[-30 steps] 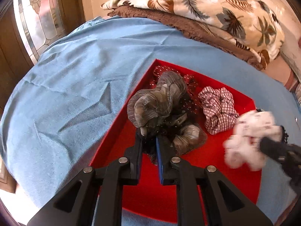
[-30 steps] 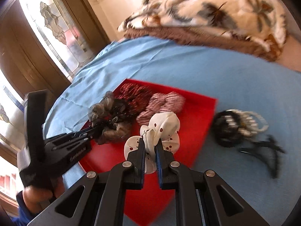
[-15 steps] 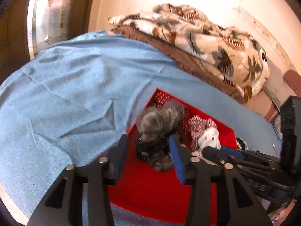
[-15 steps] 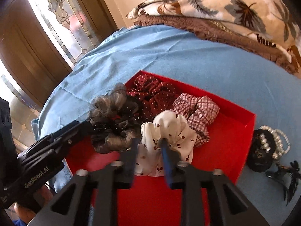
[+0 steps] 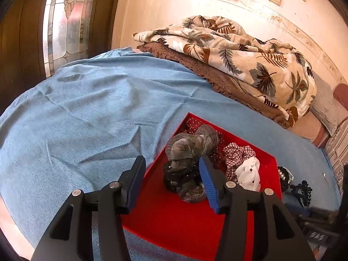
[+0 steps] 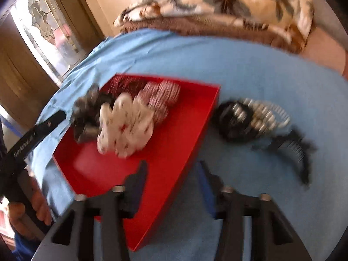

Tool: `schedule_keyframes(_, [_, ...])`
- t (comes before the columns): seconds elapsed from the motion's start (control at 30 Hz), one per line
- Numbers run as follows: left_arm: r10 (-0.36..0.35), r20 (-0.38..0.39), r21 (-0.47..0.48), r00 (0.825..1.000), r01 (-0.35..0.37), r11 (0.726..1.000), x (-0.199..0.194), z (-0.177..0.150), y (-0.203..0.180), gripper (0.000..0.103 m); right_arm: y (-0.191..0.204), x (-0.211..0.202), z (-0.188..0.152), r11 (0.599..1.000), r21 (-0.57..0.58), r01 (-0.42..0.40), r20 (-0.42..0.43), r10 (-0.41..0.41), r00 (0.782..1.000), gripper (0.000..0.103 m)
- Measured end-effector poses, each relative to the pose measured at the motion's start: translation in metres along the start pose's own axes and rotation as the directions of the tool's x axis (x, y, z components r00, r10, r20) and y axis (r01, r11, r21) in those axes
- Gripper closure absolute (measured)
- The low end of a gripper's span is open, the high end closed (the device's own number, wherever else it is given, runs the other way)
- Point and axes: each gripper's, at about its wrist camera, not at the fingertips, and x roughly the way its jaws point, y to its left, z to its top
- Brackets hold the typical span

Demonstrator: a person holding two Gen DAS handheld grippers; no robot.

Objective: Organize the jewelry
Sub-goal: 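Carry both scrunchies to the red tray and open both tools to release, then grasp black hair tie with left tool while right tool grasps black claw clips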

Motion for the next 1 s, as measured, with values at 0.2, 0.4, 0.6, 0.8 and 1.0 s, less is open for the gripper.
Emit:
schedule_keyframes(0.2, [0.003,0.002,-0.008,1.0,-0.003,1.0,0.001,-0.001,0.001,0.053,0.005,0.011,0.007,0.998,-0.035,0.047,-0.006,-0.047,0.999,0.089])
schedule_keyframes(0.4, [0.011,0.0,0.01,1.0,-0.011,1.0,0.004,-0.001,-0.002,0.053,0.007,0.027,0.025,0.998,-0.049,0.041,0.013,-0.041,0.999,0.09])
schedule_keyframes(0.6, [-0.012,-0.024,0.035,1.0,0.013,0.999,-0.005,-0.002,-0.019,0.053,-0.013,-0.022,0.018,1.0,-0.024,-0.019,0.077,0.021,0.997,0.077])
schedule_keyframes(0.8, [-0.129,-0.077,0.128,0.989,0.138,0.982,-0.024,-0.004,-0.079,0.049,-0.101,-0.1,-0.007,0.992,0.058,0.112,0.202,-0.121,0.972,0.05])
schedule_keyframes(1.0, [-0.207,-0.204,0.241,0.957,0.254,0.937,-0.004,-0.009,-0.164,0.046,-0.165,-0.111,-0.022,0.974,0.196,0.111,0.193,-0.149,0.97,0.05])
